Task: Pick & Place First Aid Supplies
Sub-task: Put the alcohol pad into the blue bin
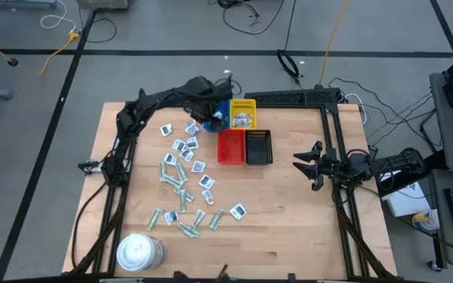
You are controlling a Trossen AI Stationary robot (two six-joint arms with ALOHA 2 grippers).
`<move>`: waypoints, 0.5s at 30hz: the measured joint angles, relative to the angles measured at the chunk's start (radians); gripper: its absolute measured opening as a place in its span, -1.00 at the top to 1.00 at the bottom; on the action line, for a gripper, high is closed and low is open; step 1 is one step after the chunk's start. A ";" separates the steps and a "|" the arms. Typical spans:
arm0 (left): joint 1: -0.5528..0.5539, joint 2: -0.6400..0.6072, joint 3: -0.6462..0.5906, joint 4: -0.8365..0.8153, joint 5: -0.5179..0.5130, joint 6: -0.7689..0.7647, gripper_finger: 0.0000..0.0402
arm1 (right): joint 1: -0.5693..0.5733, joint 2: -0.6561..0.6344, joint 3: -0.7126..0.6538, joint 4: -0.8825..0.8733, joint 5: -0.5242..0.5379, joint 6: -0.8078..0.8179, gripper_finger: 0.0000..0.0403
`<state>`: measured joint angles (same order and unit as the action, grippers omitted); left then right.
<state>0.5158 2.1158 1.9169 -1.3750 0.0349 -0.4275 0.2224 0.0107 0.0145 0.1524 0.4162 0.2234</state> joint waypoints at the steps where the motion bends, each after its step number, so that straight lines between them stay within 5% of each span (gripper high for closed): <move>1: -0.019 -0.024 -0.049 0.023 0.000 -0.005 -0.19 | 0.000 0.000 0.000 0.000 0.000 0.000 0.23; 15: -0.354 -0.403 -0.601 0.301 0.001 -0.311 -0.19 | 0.000 0.000 0.000 0.000 0.000 0.000 0.23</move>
<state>0.1616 1.7124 1.3163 -1.0740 0.0359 -0.7389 0.2224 0.0105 0.0144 0.1524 0.4160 0.2237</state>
